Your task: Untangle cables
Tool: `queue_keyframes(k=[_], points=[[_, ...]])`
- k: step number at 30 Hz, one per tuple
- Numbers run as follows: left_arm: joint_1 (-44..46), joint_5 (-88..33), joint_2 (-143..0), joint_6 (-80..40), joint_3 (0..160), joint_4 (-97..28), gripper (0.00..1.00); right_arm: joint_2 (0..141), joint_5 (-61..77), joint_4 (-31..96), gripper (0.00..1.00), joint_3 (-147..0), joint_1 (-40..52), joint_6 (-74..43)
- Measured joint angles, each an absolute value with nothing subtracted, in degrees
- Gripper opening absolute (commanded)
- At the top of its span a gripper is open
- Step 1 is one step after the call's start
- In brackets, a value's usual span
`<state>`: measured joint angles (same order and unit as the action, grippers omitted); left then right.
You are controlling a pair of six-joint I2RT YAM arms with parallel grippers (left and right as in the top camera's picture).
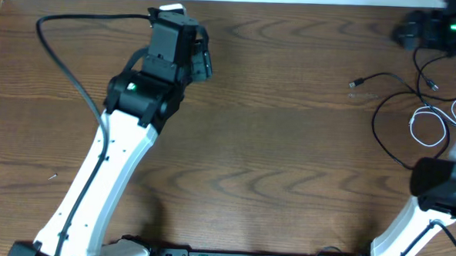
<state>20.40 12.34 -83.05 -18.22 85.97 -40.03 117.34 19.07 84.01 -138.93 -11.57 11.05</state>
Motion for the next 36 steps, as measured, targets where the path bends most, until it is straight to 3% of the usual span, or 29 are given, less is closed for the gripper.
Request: queue_keyframes(k=[12,20,29,36], points=[[20.4,12.3,-81.7,-16.3,86.0,-41.6,0.93,104.4,19.7,87.7,0.99,-139.0,-0.5,8.8],[20.4,12.3,-81.7,-16.2,86.0,-41.6,0.93,94.8,19.7,92.2,0.99,-139.7,1.1,7.9],[20.4,12.3,-81.7,-16.2,86.0,-41.6,0.93,93.5,19.5,93.8,0.99,-139.6,1.1,8.9],[20.4,12.3,-81.7,-16.2,86.0,-41.6,0.93,91.0,16.7,81.8,0.99,-126.5,3.2,13.1]])
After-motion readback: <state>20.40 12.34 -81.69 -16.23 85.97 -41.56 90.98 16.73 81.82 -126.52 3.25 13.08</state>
